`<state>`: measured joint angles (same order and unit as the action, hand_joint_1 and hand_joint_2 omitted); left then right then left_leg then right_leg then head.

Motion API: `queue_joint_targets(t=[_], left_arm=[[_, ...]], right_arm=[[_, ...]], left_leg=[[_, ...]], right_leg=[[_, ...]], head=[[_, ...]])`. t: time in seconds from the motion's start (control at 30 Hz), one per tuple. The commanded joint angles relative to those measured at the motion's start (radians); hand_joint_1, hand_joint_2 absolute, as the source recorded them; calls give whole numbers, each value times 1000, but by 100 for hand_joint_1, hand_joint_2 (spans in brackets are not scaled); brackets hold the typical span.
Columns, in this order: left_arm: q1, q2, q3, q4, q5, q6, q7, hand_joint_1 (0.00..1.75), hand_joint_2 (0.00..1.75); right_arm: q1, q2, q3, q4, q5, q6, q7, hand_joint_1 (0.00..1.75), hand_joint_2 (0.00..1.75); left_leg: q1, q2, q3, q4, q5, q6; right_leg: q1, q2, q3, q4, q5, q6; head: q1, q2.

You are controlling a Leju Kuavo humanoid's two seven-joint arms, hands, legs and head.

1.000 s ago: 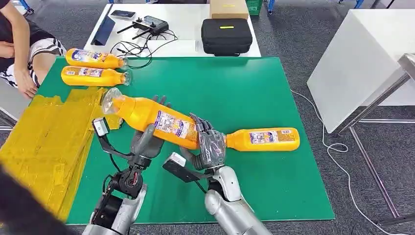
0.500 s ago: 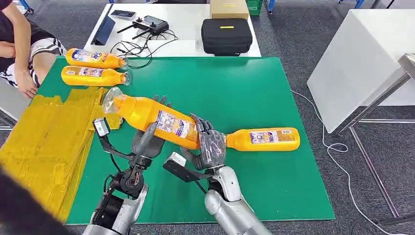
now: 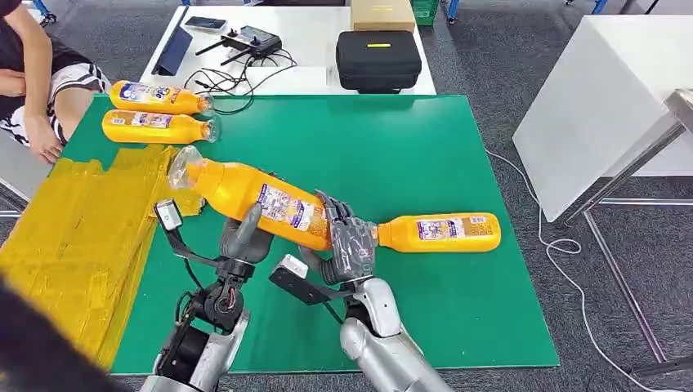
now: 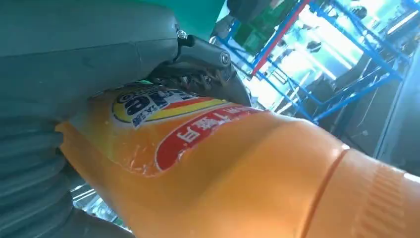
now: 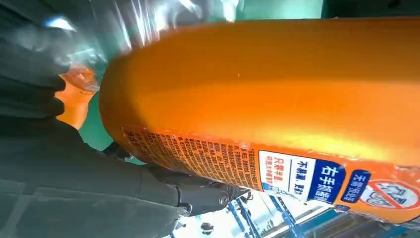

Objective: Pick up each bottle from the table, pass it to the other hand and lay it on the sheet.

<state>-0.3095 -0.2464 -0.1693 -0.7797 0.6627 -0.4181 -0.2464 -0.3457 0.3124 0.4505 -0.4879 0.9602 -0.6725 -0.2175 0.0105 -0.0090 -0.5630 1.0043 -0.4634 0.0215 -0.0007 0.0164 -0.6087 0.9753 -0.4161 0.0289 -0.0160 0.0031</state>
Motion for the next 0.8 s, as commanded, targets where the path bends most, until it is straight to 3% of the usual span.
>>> queue_joint_targets(t=[0.03,0.1,0.4,0.47,0.5,0.57,0.6,0.8], left_arm=[[-33,22,-63,-14,-63,40,-54,175,175],[-34,22,-66,-20,-78,45,-67,175,175],[-23,17,-68,-55,-136,68,-108,175,175],[-23,17,-64,-57,-136,70,-110,175,175],[-22,18,-60,-61,-139,75,-113,175,175],[-19,24,-45,-79,-152,93,-129,175,175],[-18,27,-33,-87,-157,104,-135,175,175],[1,44,27,-136,-207,153,-172,175,175]], right_arm=[[-31,-19,62,53,15,83,23,175,175],[-33,-18,60,52,12,102,22,175,175],[-26,-18,53,39,5,126,20,171,175],[-25,-19,49,34,1,118,17,103,175],[-23,-21,45,29,1,107,15,0,175],[-17,-28,18,-6,-33,85,-17,0,175],[-7,-32,0,-45,-60,72,-42,0,0],[61,-77,-37,-265,-121,89,-85,0,0]], left_leg=[[0,0,10,-2,-3,0],[0,0,5,-1,-1,0],[0,-2,8,-2,-2,0],[0,-1,5,-1,-1,0],[0,-1,2,-1,0,0],[0,-1,2,-1,0,0],[0,-2,5,-1,-1,0],[0,0,5,-1,-1,0]], right_leg=[[0,-3,10,-1,-4,0],[0,-2,5,-1,-2,0],[1,-4,8,-1,-3,0],[0,-3,5,-1,-2,0],[0,-2,2,-1,-1,0],[0,-3,2,-1,-1,0],[1,-4,5,-1,-2,0],[0,-2,5,-1,-2,0]], head=[[0,0],[0,0],[0,0],[0,0],[0,0],[0,0],[0,0],[0,0]])
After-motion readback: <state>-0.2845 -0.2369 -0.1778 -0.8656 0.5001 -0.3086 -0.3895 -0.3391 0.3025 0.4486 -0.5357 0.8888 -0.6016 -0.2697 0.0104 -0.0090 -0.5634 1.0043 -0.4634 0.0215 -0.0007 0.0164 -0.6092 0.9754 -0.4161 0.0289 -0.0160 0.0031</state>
